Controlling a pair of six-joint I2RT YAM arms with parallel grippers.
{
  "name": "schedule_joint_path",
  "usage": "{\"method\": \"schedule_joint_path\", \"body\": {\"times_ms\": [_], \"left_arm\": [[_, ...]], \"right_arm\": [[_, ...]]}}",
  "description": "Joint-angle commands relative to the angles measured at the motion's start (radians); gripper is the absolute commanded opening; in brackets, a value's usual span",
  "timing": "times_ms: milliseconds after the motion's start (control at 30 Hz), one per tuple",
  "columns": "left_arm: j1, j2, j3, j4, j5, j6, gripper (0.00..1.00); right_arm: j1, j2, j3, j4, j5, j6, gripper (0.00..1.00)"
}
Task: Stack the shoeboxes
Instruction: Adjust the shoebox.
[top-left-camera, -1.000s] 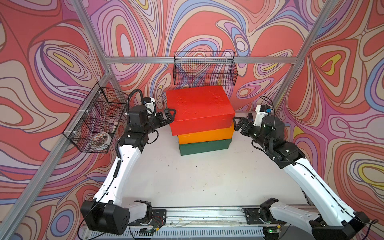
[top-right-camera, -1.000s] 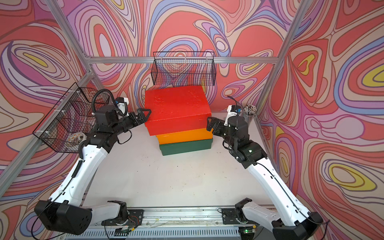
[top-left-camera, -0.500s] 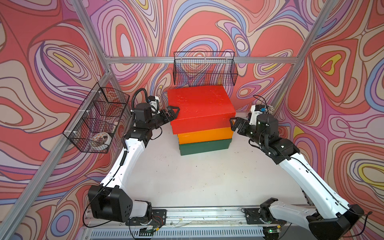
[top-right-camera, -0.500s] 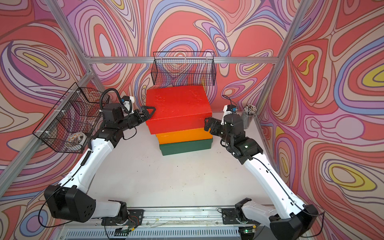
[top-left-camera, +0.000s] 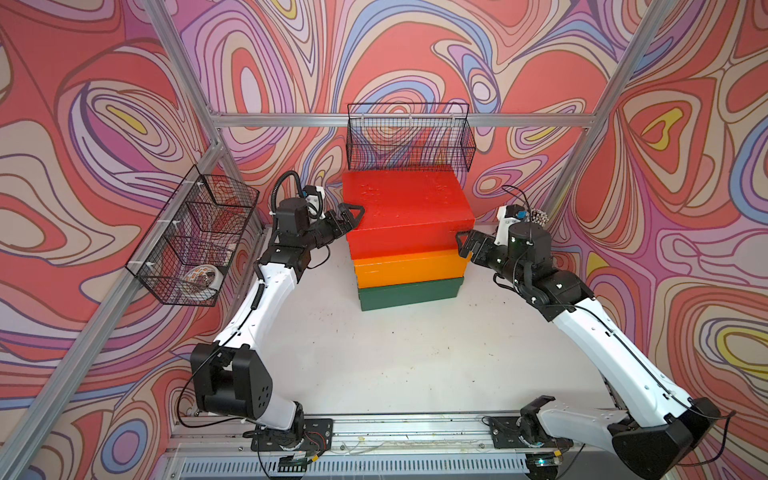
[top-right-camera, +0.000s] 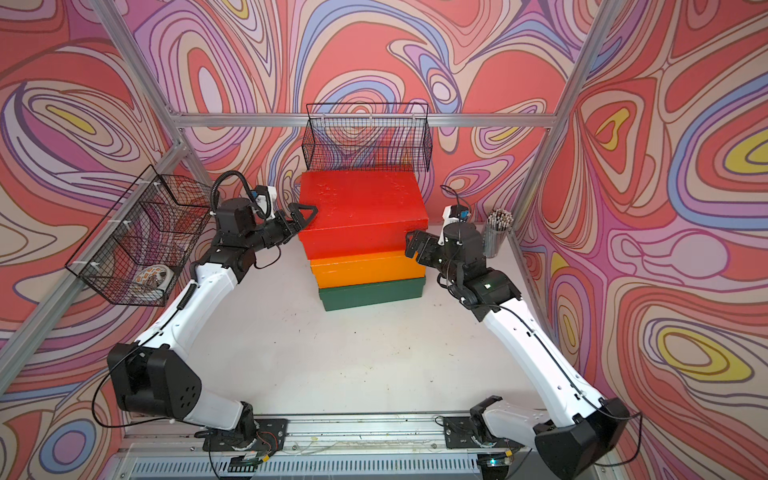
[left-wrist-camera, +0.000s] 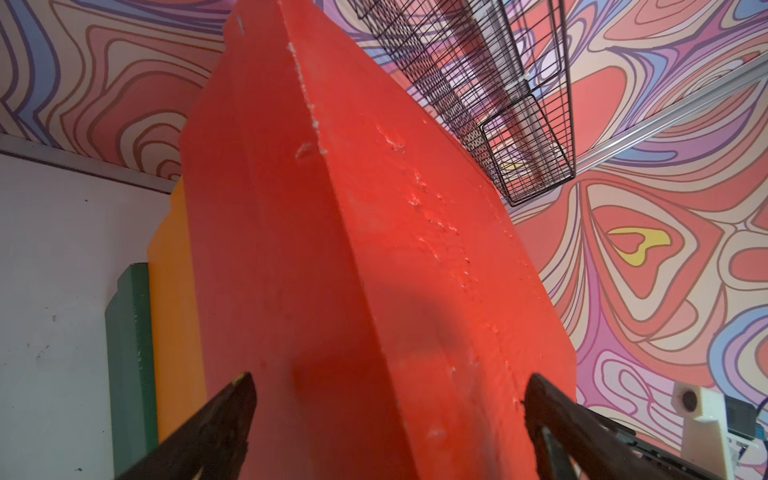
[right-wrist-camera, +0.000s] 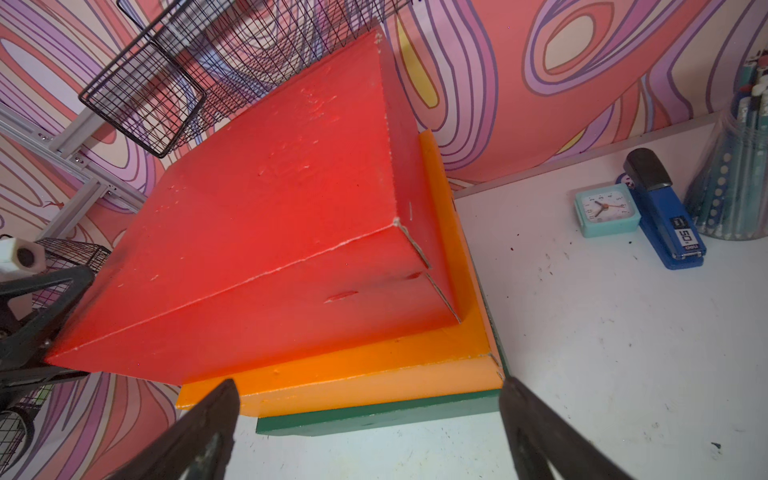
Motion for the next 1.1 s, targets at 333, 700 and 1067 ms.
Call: {"method": "schedule_joint_path", "body": {"times_ms": [333, 700, 1067], "left_arm": [[-0.022, -0.031, -0.015, 0.058, 0.014, -0.02, 1.0], [-0.04, -0.058, -0.007, 0.005, -0.011, 0.012, 1.0], [-0.039, -0.289, -0.056, -0.293, -0.275, 0.162, 1.0]], "right_arm": [[-0.027, 0.033, 0.053, 0.008, 0.007, 0.02, 0.98], [-0.038, 0.018, 0.056, -0.006, 0.002, 0.023, 0.98], [-0.039, -0.146, -0.02, 0.005, 0.088, -0.007, 0.98]]}}
